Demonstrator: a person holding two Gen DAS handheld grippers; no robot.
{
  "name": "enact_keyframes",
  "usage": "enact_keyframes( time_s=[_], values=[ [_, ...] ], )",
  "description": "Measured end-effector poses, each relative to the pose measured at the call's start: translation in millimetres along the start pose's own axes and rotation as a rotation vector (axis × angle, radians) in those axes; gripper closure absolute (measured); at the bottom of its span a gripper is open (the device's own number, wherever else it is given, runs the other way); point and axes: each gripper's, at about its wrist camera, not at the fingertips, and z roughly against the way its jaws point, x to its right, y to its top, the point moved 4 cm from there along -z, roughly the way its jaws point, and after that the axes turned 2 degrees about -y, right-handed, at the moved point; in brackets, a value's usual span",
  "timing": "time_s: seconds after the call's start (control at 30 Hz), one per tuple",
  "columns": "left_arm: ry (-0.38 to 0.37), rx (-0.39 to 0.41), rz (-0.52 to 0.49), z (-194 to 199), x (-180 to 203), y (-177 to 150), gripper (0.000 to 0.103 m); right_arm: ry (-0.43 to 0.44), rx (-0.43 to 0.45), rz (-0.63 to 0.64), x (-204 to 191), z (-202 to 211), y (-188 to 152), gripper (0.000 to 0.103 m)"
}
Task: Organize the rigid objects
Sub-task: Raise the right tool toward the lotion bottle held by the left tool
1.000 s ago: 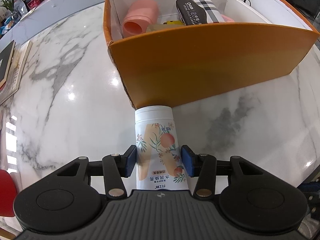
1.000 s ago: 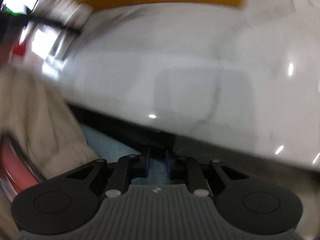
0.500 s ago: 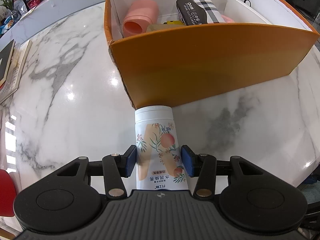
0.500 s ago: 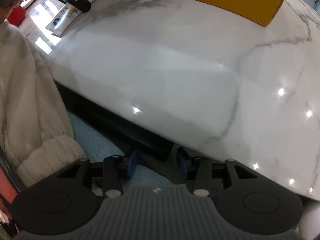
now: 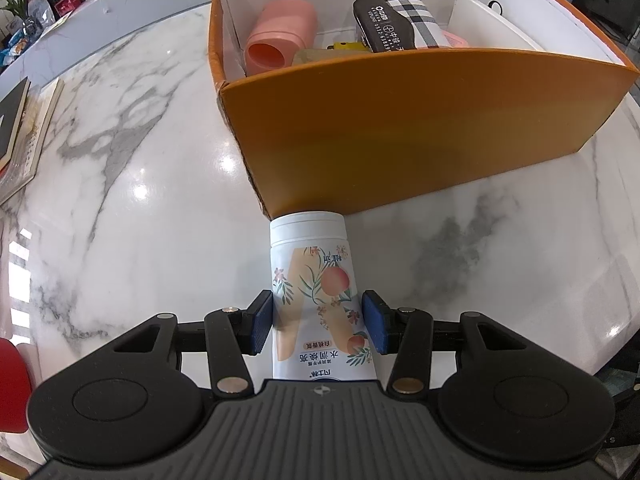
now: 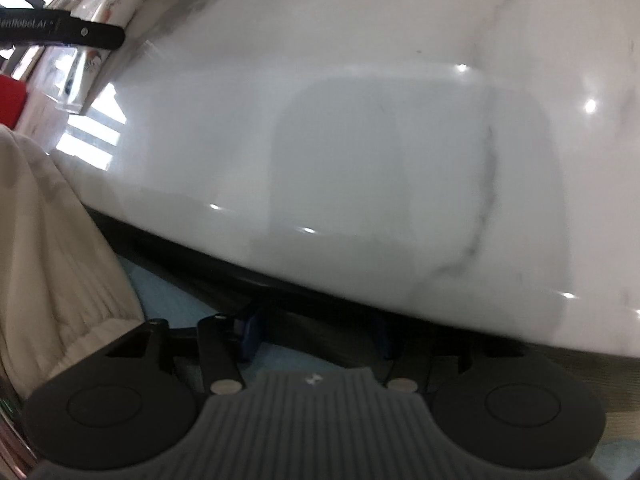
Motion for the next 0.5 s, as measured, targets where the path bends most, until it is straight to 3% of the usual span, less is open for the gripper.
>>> enact_keyframes(
  time_s=[0.07,0.13,0.17,0.4,0.5],
  values=[
    [-0.001,0.0,0.003,0,0,0,0.048,0.009,0.025,0.02,1,6,-2,0.054],
    [-0.003,0.002,-0.001,0,-1,0,0.048,0.059,0.071,0.06,2,18,-8,0.076],
    [-0.007,0.001,0.001,0,-2,0,0.048,0.097,0.096,0.075,-1,22,-11,0.08],
    [-0.008,-0.001,0.003,-1,-2,1,0.048,0.087,0.202,0.102,-11,39,-29,0.088],
    [-0.011,-0.001,-0.001,-1,-1,1,0.048,0.132,0.245,0.121,-16,49,-37,0.096]
  ],
)
